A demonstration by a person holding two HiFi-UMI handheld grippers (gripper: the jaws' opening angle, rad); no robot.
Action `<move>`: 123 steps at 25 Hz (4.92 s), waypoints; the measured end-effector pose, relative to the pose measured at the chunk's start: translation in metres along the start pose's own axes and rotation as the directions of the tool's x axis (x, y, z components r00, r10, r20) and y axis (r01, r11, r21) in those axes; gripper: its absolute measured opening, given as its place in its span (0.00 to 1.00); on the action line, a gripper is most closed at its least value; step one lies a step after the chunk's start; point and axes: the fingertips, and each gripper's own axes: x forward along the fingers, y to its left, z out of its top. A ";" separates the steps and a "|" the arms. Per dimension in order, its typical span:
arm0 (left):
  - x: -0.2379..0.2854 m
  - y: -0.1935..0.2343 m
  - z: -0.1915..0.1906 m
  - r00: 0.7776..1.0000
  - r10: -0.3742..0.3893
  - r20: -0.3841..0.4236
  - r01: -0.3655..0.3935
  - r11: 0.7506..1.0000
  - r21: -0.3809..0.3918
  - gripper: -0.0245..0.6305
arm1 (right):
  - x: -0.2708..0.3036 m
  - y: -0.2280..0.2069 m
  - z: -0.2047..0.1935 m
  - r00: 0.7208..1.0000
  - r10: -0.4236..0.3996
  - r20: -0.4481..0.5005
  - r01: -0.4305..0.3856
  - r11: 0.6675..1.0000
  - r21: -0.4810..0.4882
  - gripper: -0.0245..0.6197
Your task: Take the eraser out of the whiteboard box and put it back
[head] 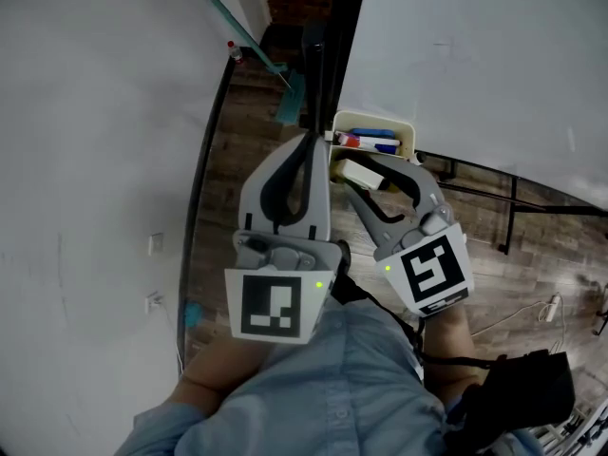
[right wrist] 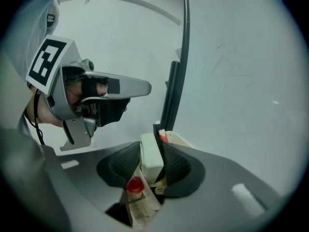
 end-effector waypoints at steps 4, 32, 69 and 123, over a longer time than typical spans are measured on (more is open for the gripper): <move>-0.010 -0.007 0.013 0.999 0.009 0.034 -0.010 1.000 0.021 0.04 | -0.020 0.000 0.019 0.996 -0.007 0.089 0.006 1.000 0.008 0.26; -0.064 -0.063 0.070 0.982 0.049 0.185 -0.076 0.987 0.143 0.04 | -0.133 -0.009 0.093 0.894 -0.080 0.441 0.077 0.997 0.023 0.25; -0.052 -0.041 0.056 0.987 0.046 0.151 -0.061 0.994 0.093 0.04 | -0.099 -0.016 0.071 0.936 -0.068 0.346 0.058 0.998 0.038 0.25; -0.013 0.016 0.001 0.998 0.059 0.004 -0.059 0.998 0.035 0.04 | 0.006 0.006 0.000 0.999 0.035 0.021 -0.035 0.999 0.039 0.29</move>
